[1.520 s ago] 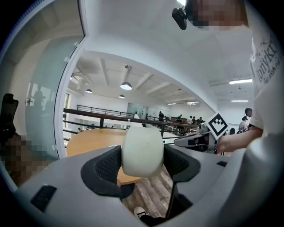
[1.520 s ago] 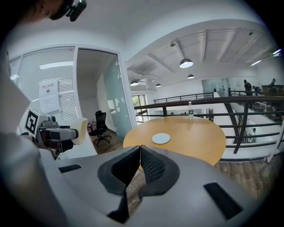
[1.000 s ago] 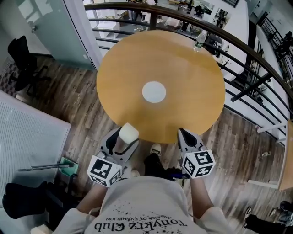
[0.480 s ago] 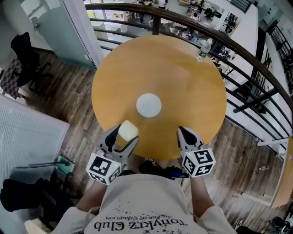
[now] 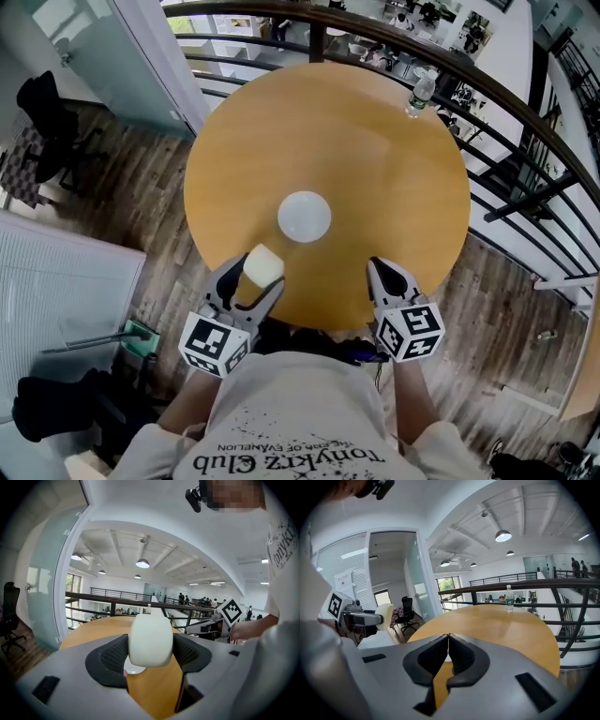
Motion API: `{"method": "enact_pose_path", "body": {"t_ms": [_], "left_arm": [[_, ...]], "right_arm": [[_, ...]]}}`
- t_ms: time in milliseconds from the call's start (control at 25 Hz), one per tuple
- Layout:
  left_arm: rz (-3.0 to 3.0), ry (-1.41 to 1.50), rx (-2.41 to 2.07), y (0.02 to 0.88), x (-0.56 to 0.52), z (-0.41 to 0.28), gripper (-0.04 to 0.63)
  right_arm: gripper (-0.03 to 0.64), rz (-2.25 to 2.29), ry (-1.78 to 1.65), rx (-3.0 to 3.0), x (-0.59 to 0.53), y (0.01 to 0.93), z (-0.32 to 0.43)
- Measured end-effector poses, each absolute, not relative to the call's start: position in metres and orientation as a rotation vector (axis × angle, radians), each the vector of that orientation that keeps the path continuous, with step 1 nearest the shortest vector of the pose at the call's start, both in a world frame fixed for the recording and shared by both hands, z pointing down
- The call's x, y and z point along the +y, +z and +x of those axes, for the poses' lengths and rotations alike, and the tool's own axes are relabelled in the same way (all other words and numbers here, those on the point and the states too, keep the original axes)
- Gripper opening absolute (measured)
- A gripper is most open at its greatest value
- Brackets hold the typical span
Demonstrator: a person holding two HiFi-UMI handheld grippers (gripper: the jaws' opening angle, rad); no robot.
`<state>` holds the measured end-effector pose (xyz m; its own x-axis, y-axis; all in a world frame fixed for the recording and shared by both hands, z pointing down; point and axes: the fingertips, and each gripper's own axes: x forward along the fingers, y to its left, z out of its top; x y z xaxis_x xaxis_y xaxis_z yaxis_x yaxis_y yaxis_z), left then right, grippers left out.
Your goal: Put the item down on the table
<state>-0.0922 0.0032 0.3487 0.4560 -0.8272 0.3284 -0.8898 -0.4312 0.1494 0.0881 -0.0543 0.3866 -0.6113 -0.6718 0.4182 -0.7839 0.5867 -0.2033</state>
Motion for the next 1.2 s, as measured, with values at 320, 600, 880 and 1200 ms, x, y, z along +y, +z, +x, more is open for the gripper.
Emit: {"method": "enact_pose_path", "body": {"t_ms": [320, 600, 880, 1200], "left_arm": [[2.422, 0.368, -1.368, 0.374, -0.016, -0.107, 0.302], [2.44, 0.42, -1.315, 0.389, -0.047, -0.108, 0.302], [2.444, 0.51, -1.256, 0.412, -0.077, -0.106, 0.302], [2.426, 0.594, -1.201, 0.45, -0.112, -0.103, 0.302]], "right_arm": [[0.025, 1.275, 0.548, -2.479, -0.058, 0.391, 0.078], [0.025, 1.311, 0.578, -2.444, -0.073, 0.403, 0.074], [0.025, 1.324, 0.595, -2.425, -0.095, 0.414, 0.067], [0.025, 1.329, 0.625, -2.401, -0.116, 0.438, 0.063]]}}
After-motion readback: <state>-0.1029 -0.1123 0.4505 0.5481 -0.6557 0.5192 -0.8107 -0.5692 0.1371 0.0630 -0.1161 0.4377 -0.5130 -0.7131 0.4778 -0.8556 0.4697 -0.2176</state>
